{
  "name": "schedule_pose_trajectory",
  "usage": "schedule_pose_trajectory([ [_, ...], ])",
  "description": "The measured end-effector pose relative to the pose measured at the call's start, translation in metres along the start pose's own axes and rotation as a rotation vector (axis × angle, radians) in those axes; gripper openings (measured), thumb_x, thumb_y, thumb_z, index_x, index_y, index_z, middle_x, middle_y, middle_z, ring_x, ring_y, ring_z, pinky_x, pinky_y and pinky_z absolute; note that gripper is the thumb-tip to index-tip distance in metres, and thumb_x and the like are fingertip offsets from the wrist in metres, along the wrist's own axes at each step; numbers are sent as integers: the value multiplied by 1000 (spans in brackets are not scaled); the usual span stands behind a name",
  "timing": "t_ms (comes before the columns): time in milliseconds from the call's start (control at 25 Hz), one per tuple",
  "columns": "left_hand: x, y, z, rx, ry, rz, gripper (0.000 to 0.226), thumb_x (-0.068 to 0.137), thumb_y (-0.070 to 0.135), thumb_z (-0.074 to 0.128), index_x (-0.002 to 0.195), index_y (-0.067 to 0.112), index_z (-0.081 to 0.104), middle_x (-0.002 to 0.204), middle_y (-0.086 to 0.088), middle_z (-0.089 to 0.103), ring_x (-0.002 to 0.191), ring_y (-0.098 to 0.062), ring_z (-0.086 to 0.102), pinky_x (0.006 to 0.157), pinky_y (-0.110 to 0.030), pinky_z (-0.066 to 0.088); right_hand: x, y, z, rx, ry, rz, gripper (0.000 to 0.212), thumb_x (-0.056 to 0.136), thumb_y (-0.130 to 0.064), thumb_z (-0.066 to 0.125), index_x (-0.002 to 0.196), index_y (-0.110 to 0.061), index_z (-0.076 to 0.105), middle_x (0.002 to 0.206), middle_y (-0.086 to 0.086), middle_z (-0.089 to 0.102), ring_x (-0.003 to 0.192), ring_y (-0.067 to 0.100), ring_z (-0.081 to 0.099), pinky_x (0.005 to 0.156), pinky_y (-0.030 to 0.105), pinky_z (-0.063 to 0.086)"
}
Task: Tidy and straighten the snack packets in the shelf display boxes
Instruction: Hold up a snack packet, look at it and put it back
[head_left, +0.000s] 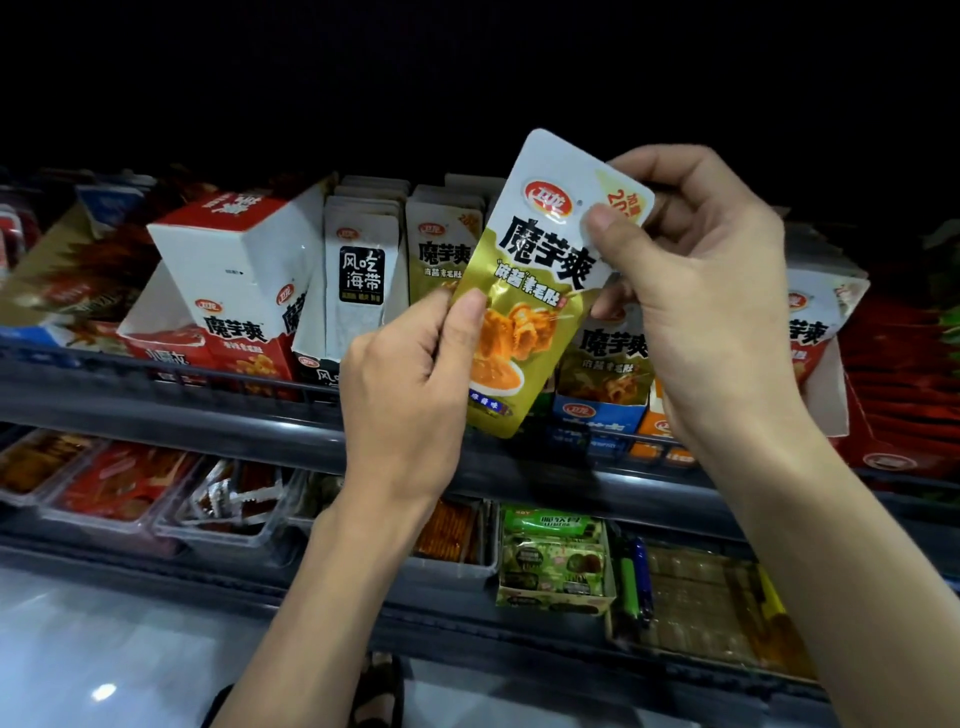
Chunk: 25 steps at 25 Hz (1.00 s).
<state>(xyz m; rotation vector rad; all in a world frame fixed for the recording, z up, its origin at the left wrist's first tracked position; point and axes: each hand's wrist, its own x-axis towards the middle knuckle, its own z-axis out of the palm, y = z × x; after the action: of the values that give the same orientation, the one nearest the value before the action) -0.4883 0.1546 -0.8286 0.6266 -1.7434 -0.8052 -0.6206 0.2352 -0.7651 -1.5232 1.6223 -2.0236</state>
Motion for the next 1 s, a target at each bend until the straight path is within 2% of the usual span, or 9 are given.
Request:
schedule_pose_trajectory([
  [120,3,1,-5,37,50,-22,44,102,37,42,68,13,54,60,1,58,54,-21,56,45,-47,43,3,-1,0,-79,-74,-4,26,99,-6,57,122,-17,51,101,0,67,70,12,66,55,27,54],
  [320,6,3,-13,25,63,-70,44,103,36,39,70,12,56,59,-2,58,52,-24,54,44,-47,42,25,-10,7,-243,-324,-12,48,89,-5,70,132,-18,52,120,-3,62,93,11,69,55,19,53],
  [440,8,3,-19,42,68,-114,44,103,39,38,74,13,59,63,0,60,56,-17,56,49,-44,45,39,-21,12,-244,-338,40,56,86,-10,74,135,-22,51,106,2,68,85,13,71,51,18,50],
  [560,12,4,-20,74,65,-203,38,104,35,39,74,20,56,63,7,58,58,-2,55,50,-20,39,49,-28,21,-392,-409,101,44,87,-15,74,128,-17,58,95,4,69,74,17,69,49,24,53],
  [640,15,3,-22,128,78,-253,33,104,34,40,78,22,55,70,8,58,66,-3,55,56,-20,38,53,-30,32,-512,-481,103,24,88,-18,72,111,-13,65,94,4,72,68,19,66,52,23,53],
  [720,17,0,-25,208,120,-272,22,102,33,43,93,23,60,88,6,64,85,-14,60,73,-34,48,56,-29,42,-570,-432,68,16,90,-21,70,104,-13,68,91,3,72,66,21,65,55,25,54],
  [800,18,-4,-29,355,150,-302,19,99,30,49,114,23,59,110,2,65,104,-22,57,90,-44,47,62,-26,50,-636,-304,-10,22,92,-24,68,113,-16,67,98,-1,71,77,14,68,68,30,60],
  [880,17,-6,-33,495,127,-341,28,95,29,53,122,23,56,122,-1,61,113,-24,52,95,-42,43,69,-21,57,-715,-186,-108,33,94,-27,67,126,-17,64,116,0,70,100,17,68,85,37,59],
  [1000,14,-7,-35,692,22,-338,25,93,31,55,116,23,61,122,-4,59,111,-27,51,93,-42,42,79,-5,69,-821,-154,-176,40,96,-26,64,134,-16,59,135,3,61,126,22,56,102,32,49],
])
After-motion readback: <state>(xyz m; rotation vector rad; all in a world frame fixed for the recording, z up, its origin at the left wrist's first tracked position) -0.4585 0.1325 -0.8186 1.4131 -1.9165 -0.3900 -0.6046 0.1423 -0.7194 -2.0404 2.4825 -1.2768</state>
